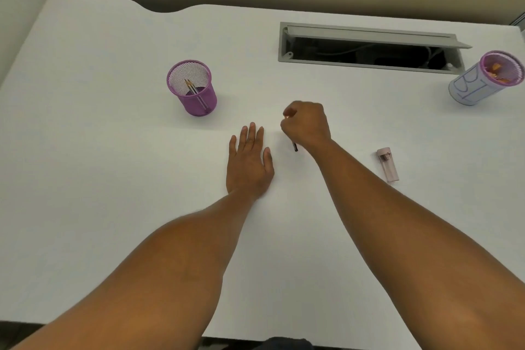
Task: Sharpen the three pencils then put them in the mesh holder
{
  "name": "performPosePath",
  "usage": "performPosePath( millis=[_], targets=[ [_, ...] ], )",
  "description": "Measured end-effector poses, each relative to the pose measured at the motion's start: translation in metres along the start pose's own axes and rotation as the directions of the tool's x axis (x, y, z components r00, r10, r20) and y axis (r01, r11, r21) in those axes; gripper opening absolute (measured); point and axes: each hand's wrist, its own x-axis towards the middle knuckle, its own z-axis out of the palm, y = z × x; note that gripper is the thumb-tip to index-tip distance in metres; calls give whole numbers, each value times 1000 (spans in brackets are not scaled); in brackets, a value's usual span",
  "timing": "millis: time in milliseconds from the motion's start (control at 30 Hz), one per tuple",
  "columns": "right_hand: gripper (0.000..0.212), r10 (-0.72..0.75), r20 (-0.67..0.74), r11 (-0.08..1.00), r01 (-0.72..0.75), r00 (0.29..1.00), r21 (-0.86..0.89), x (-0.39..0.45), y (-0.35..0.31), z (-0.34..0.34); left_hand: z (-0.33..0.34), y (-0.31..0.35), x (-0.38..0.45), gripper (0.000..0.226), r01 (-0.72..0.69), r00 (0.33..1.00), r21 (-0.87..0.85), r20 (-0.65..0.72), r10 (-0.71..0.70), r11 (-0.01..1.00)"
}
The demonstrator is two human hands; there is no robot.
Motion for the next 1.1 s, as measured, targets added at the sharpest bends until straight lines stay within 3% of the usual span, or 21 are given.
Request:
performPosePath(
  millis=[167, 367, 567, 767, 933, 1100],
  targets=[
    [12, -155, -116, 971, 173, 981, 166, 19, -58, 3, -1, 0, 1, 57, -1, 1000, -5, -1, 1, 1000],
    [12, -272, -205, 884, 329, 940, 334, 33, -112, 20, -3, 1, 0, 57, 10, 1000, 2, 1, -10, 1000],
    [13, -346, -115, 886, 364, 931, 286, 44, -130, 45, -5, 1, 0, 61, -14, 999, 62, 30, 12, 998],
    [19, -337, 44, 937, 331, 940, 107, 45, -138, 63, -9, 0, -2, 57, -22, 999, 94, 52, 17, 995],
    [20, -335, 63, 942, 334, 940, 20, 45, -137, 71, -12, 2, -4, 59, -33, 997, 74, 73, 28, 997],
    [21, -324, 47, 946, 322, 945, 45, 45, -136, 72, -12, 3, -3, 58, -39, 998, 63, 55, 35, 997]
  ],
)
